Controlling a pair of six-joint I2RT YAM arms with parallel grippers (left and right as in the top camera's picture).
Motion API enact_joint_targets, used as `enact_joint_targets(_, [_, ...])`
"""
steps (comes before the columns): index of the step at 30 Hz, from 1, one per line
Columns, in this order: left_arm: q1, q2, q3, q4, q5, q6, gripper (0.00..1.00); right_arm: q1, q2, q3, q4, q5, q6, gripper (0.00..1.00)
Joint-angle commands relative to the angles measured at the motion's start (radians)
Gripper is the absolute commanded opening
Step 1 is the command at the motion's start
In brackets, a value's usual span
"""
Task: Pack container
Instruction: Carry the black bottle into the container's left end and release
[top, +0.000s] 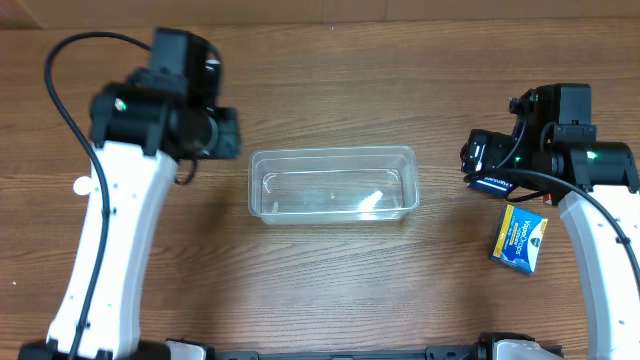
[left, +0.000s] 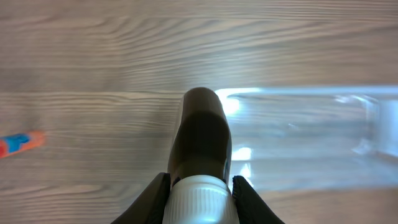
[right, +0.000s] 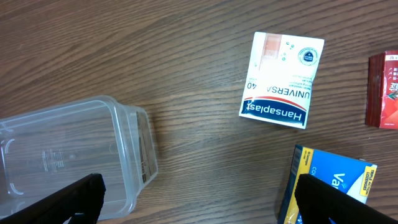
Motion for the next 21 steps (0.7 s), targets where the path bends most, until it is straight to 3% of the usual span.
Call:
enact_joint_targets(1, [-0.1, 0.018, 0.002, -0.008, -0.019, -0.12, 0.04, -0.004, -0.013, 0.032, 0.006, 0.006, 0.001, 1.0])
enact_joint_targets(9, [-0.164, 0.13, -0.128, 0.085, -0.026, -0.244, 0.04, -0.004, -0.013, 0.032, 0.006, 0.006, 0.001, 1.0])
enact_joint_targets(21, [-0.162, 0.332, -0.205, 0.264, -0.027, -0.249, 0.04, -0.004, -0.014, 0.032, 0.006, 0.006, 0.001, 1.0])
